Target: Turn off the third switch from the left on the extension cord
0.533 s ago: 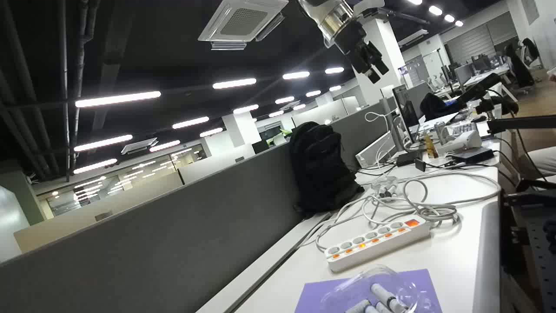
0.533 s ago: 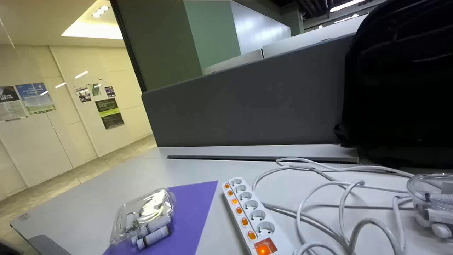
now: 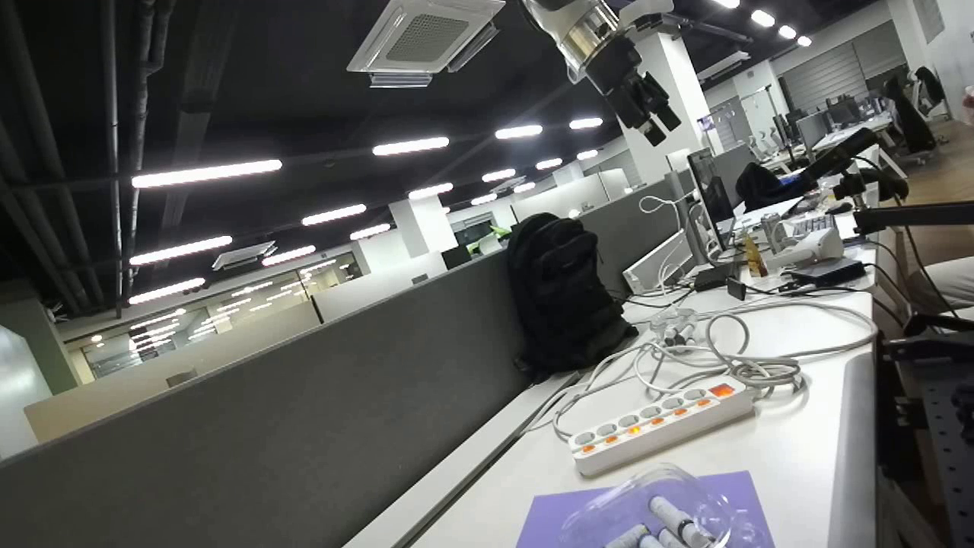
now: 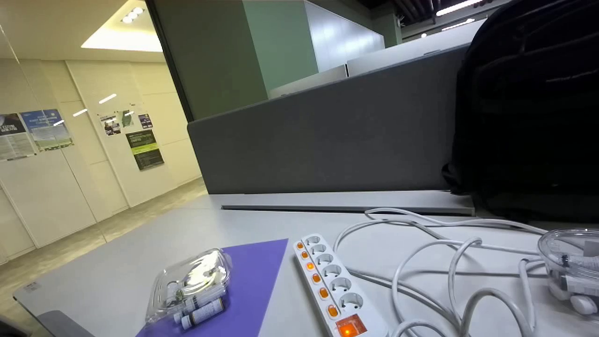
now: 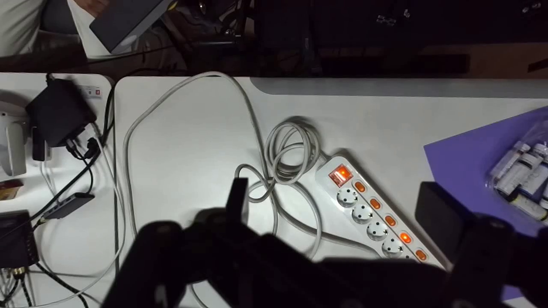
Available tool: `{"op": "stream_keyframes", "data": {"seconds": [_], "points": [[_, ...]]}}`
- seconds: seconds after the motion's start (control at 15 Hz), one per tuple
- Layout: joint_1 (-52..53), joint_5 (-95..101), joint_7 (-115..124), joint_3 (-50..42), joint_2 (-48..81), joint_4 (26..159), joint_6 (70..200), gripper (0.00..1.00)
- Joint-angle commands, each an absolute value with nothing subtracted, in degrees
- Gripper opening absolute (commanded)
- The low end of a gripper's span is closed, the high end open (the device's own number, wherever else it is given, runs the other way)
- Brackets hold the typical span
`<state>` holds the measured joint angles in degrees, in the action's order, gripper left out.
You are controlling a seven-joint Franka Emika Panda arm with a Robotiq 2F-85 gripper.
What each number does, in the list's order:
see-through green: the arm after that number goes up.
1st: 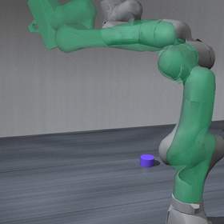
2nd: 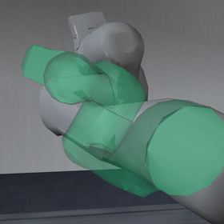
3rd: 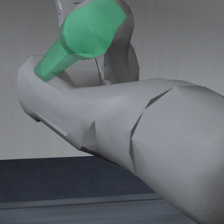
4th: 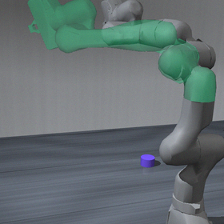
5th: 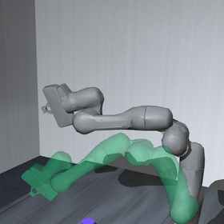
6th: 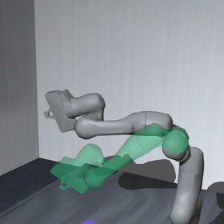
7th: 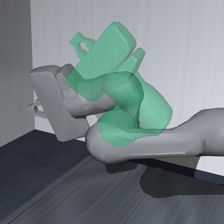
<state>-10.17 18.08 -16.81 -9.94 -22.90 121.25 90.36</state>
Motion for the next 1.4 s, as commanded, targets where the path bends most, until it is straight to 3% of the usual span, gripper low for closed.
{"op": "stream_keyframes", "data": {"seconds": [0.0,0.27,0.6,0.67,0.73,1.07,1.33], "points": [[-9.26,18.31,-16.59,-10.66,-22.89,121.07,90.10,1.00],[-9.34,18.79,-14.39,-10.13,-23.82,121.90,92.29,1.00],[-9.64,19.01,-5.52,-9.26,-22.14,127.50,113.63,1.00],[-9.69,18.59,-4.42,-9.17,-21.01,128.71,117.48,0.75],[-9.60,18.07,-3.76,-9.09,-19.45,130.08,121.23,0.74],[-8.05,11.90,-6.18,-9.36,-9.85,133.56,134.53,0.38],[-6.18,-1.35,-14.19,-9.37,-0.85,131.89,137.71,0.11]]}}
